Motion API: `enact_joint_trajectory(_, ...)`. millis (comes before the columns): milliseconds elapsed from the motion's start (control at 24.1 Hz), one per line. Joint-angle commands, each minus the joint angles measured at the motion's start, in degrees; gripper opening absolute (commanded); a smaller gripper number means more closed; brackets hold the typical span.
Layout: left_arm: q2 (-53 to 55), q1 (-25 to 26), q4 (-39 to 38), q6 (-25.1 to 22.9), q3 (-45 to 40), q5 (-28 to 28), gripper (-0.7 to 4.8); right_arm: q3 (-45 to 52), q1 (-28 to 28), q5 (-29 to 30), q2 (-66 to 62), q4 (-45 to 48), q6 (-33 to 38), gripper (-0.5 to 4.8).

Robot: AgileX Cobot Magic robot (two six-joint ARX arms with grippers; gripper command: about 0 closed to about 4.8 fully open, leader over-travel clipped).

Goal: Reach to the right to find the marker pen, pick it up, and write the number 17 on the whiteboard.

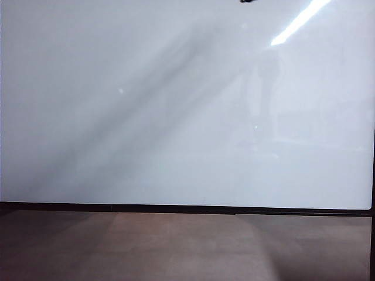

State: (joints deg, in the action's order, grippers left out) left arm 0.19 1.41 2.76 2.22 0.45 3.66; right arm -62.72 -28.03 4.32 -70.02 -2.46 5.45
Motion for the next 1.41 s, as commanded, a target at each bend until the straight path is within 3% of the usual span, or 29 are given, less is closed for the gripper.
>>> enact_joint_trajectory(41,0.0,0.0,0.6,-0.1,0.0,0.2,-0.05,3.5,0.8,-17.7,7.1,-7.0,-6.0,-0.05)
enact_joint_trajectory(83,0.0,0.0,0.6,-0.1,0.0,0.2,-0.05,9.1,2.5,-19.5,13.8,-6.6,-5.9,-0.05)
enact_joint_trajectory(207,0.0,0.0,0.6,-0.1,0.0,0.2,-0.05,22.6,10.6,-10.7,29.9,-5.3,-4.0,-0.05)
enact_joint_trajectory(373,0.0,0.0,0.6,-0.1,0.0,0.2,-0.05,39.1,23.4,-8.2,50.6,-5.0,-3.5,-0.04)
enact_joint_trajectory(581,0.0,0.0,0.6,-0.1,0.0,0.2,-0.05,53.3,31.6,-4.0,65.7,-4.5,-1.7,-0.05)
enact_joint_trajectory(871,0.0,0.0,0.6,-0.1,0.0,0.2,-0.05,62.2,30.9,-1.0,70.0,1.4,1.0,-0.05)
enact_joint_trajectory(1078,0.0,0.0,0.6,-0.1,0.0,0.2,-0.05,62.4,27.5,-3.3,69.9,1.5,0.8,-0.05)
enact_joint_trajectory(1410,0.0,0.0,0.6,-0.1,0.0,0.2,-0.05,62.4,27.5,-3.1,69.9,2.3,0.8,-0.05)
